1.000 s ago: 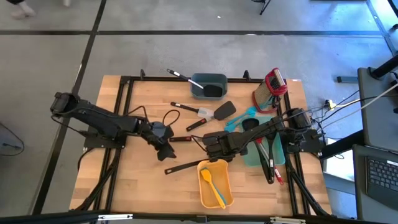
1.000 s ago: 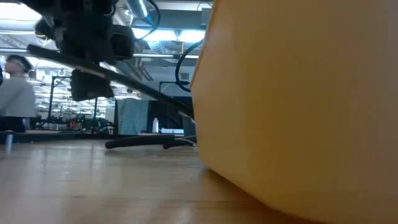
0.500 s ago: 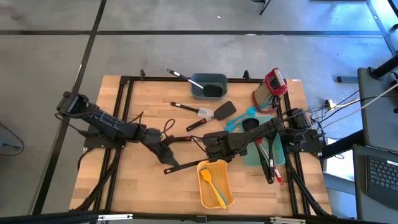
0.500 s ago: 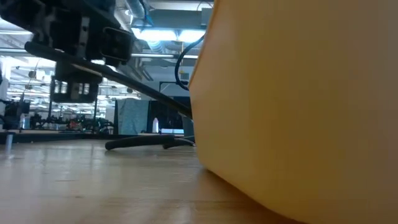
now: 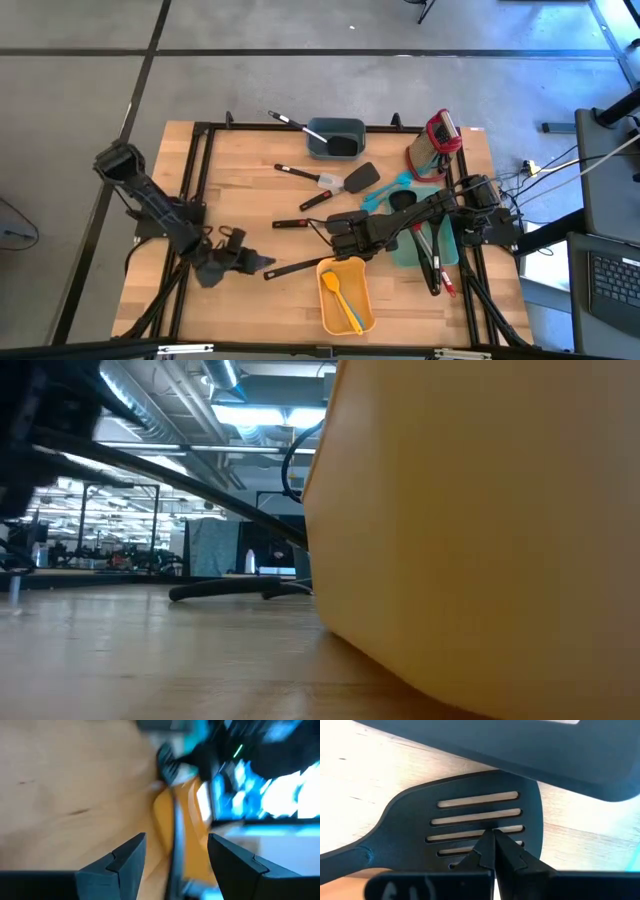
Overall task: Pick & Place Kitchen Items
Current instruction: Put the large black spatula into the blue bin
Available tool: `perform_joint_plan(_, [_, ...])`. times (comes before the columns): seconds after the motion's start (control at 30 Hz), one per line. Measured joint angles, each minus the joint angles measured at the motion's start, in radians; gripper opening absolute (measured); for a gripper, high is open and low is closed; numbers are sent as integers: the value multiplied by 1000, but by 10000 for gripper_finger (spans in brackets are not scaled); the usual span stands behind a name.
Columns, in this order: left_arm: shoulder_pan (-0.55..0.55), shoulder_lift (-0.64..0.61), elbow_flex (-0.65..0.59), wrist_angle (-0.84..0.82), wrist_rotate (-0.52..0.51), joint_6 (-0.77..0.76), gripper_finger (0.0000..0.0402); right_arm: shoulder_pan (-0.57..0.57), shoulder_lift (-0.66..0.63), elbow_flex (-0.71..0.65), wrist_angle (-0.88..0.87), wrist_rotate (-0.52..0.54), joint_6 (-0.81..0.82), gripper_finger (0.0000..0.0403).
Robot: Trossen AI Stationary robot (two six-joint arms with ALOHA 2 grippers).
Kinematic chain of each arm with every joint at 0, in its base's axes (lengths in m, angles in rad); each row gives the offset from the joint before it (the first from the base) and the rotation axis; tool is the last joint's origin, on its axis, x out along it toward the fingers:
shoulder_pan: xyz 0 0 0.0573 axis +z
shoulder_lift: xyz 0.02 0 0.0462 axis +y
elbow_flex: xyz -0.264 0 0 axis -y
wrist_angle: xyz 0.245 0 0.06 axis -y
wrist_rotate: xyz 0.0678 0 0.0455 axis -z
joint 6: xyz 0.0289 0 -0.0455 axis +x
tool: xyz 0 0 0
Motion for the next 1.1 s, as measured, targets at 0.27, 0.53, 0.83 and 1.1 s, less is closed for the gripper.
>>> perform_joint_plan(0.27, [-158,63,1,48,-376,-289,204,0,0,-1,1,-7,-44,0])
perform_joint_plan(0.53, [-203,242,26,197,-403,-356,196,0,0,-1,-1,13,-67,0])
perform_joint_plan(0.83, [-202,395,105,315,-388,-352,195,0,0,-1,3,33,-72,0])
perform_joint_plan(1.1, [-191,407,116,312,-385,-351,193,2,0,-1,2,34,-72,0])
